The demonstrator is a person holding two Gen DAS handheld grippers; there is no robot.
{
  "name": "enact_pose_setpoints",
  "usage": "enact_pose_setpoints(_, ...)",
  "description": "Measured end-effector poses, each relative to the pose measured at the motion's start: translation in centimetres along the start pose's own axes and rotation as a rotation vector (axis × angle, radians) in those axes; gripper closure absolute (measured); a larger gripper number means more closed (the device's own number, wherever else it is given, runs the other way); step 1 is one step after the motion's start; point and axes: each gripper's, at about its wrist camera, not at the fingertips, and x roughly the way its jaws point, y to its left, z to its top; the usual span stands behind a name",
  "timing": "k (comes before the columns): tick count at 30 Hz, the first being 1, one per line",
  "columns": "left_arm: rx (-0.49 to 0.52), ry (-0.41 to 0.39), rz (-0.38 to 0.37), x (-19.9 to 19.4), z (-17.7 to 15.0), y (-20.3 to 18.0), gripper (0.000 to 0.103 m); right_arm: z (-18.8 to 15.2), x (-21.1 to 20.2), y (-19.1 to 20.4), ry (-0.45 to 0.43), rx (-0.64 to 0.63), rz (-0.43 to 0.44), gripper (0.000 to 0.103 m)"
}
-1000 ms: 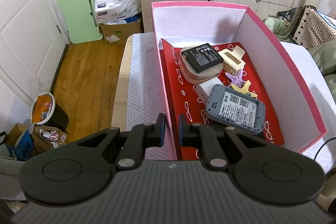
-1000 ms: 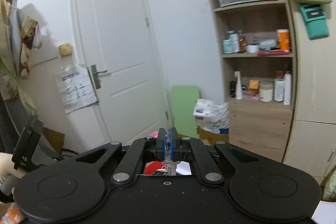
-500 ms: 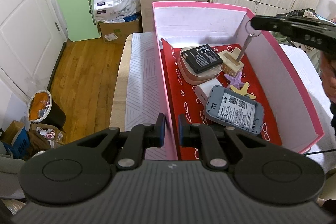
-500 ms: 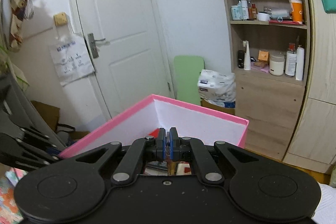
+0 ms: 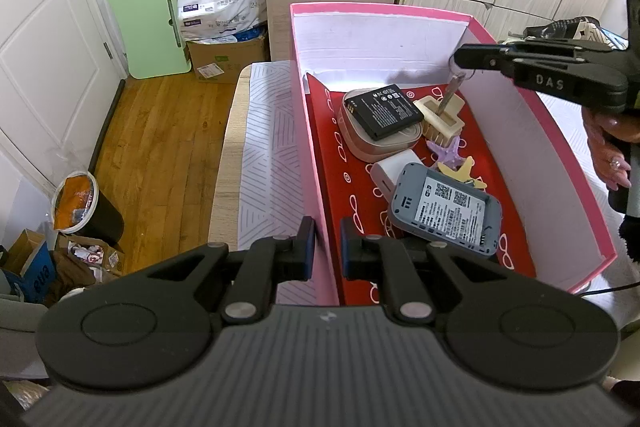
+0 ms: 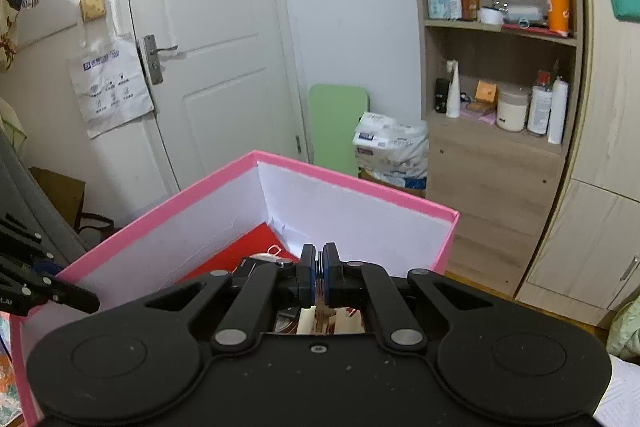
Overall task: Organize rigid objects
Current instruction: 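Lower the keys into the pink box and open the right tool, then grasp the AA battery on the bed with the right tool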
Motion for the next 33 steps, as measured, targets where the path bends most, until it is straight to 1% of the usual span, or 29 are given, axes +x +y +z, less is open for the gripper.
enact_pose_setpoints(2,0.000,0.000,0.000,0.0,0.0,0.0,0.093,0.0,0.4,0.1,0.016,-0.006,0.006,0.098)
enact_pose_setpoints(3,-0.001,0.000,0.000,0.0,0.0,0.0,0.093,0.0,0.5,0.2,0.018,-0.005,0.007,0.095)
enact_pose_setpoints(4,-0.001,0.000,0.000,0.0,0.0,0.0,0.093,0.0,0.4,0.2,0.006,0.002,0.005,0.092)
enact_pose_setpoints(7,-0.001,0.000,-0.002,0.1,0.0,-0.1,0.093,0.2,-0.6,0.0,-0.020,0.025,0.007,0.092)
enact_pose_setpoints(10,-0.005,-0.001,-0.007,0.1,0.0,0.0,0.093,0.3,-2.9,-0.3,-0.056,0.039,0.005,0.089)
enact_pose_setpoints(12,-0.004,-0.003,-0.006,0.1,-0.1,-0.1,0.093,0.1,-4.8,-0.5,-0.079,0.050,0.003,0.082)
enact_pose_setpoints(15,-0.006,-0.006,-0.005,0.0,-0.2,0.0,0.093,-0.5,-7.7,-1.1,-0.089,0.073,-0.006,0.080)
enact_pose_setpoints(19,-0.006,-0.007,-0.003,0.0,-0.2,0.0,0.093,-2.4,-10.7,-2.4,-0.057,0.097,-0.065,0.079)
enact_pose_setpoints(25,0.000,-0.004,0.002,0.0,-0.1,0.0,0.093,-5.7,-13.1,-4.9,0.009,0.159,-0.138,0.079)
enact_pose_setpoints(28,0.004,-0.002,0.007,0.0,-0.1,0.0,0.093,-7.7,-13.2,-6.0,0.041,0.191,-0.147,0.078)
enact_pose_setpoints(30,-0.003,0.004,0.006,0.1,0.1,0.0,0.093,-9.0,-12.6,-6.9,0.064,0.215,-0.136,0.078)
enact_pose_setpoints(33,0.002,0.010,0.011,0.1,0.2,-0.1,0.093,-10.2,-11.0,-7.9,0.098,0.219,-0.125,0.078)
